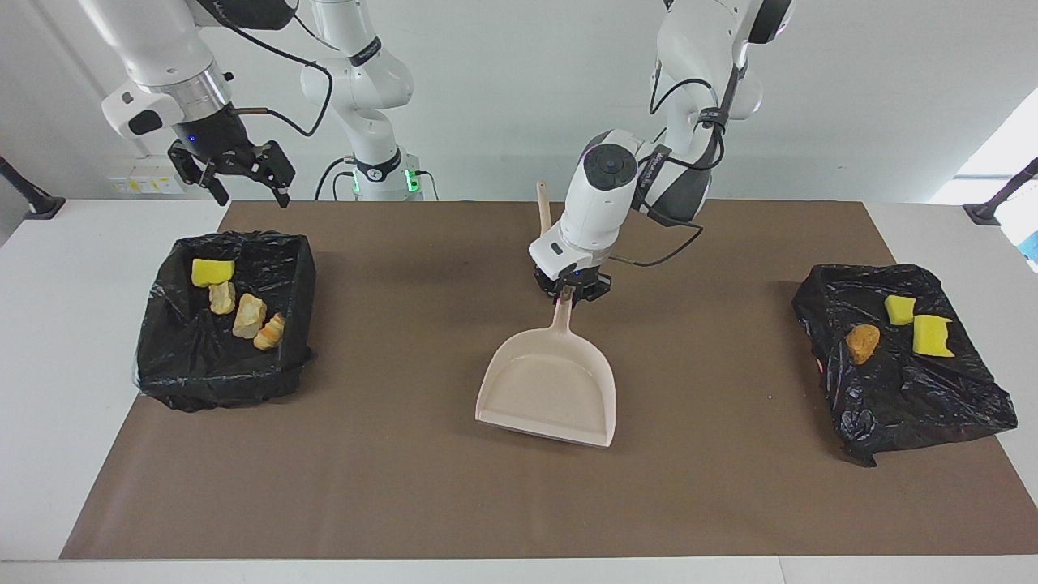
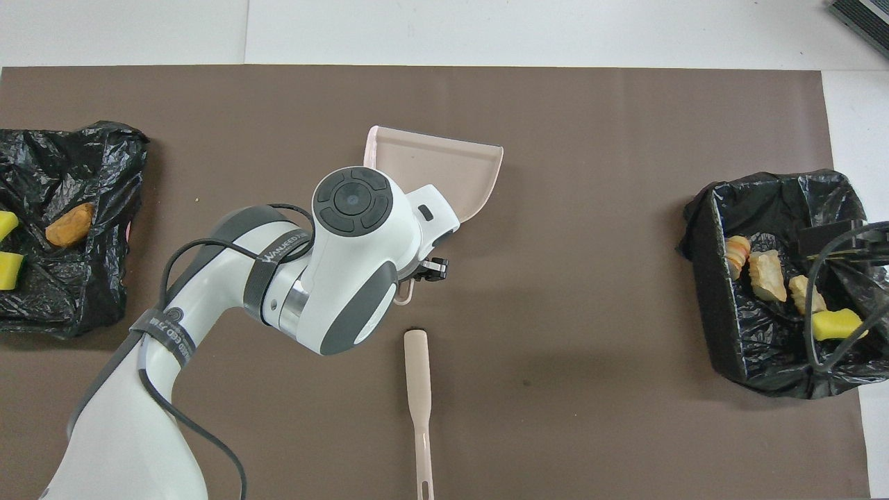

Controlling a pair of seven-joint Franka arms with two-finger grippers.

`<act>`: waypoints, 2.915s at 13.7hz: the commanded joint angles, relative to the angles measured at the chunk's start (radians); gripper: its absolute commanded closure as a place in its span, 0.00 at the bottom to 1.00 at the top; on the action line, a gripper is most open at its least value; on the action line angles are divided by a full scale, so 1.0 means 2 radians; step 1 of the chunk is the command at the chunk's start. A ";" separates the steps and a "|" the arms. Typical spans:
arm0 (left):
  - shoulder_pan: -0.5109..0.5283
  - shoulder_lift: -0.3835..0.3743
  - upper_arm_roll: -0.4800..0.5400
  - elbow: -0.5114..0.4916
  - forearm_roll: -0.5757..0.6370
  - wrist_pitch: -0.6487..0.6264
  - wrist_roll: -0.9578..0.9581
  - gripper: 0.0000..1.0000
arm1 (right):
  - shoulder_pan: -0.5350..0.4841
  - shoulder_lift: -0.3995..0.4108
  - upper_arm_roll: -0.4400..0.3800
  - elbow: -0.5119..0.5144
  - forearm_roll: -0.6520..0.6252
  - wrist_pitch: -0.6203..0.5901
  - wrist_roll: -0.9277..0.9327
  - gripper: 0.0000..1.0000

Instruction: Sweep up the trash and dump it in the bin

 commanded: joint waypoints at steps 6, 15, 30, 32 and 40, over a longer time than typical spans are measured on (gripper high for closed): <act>-0.027 0.036 0.010 -0.008 -0.007 0.047 -0.043 1.00 | 0.000 -0.013 0.001 -0.017 -0.005 0.015 -0.019 0.00; -0.033 0.037 0.010 -0.014 -0.007 0.045 -0.075 0.25 | 0.001 -0.013 0.001 -0.018 -0.004 0.014 -0.019 0.00; 0.150 -0.082 0.018 -0.008 -0.001 -0.065 0.014 0.00 | 0.001 -0.013 0.001 -0.018 -0.002 0.010 -0.017 0.00; 0.183 -0.102 0.018 -0.008 -0.001 -0.103 0.076 0.00 | 0.001 -0.013 0.001 -0.018 -0.002 0.010 -0.015 0.00; 0.270 -0.179 0.021 0.037 -0.001 -0.238 0.171 0.00 | 0.001 -0.010 0.001 -0.012 0.001 0.008 -0.014 0.00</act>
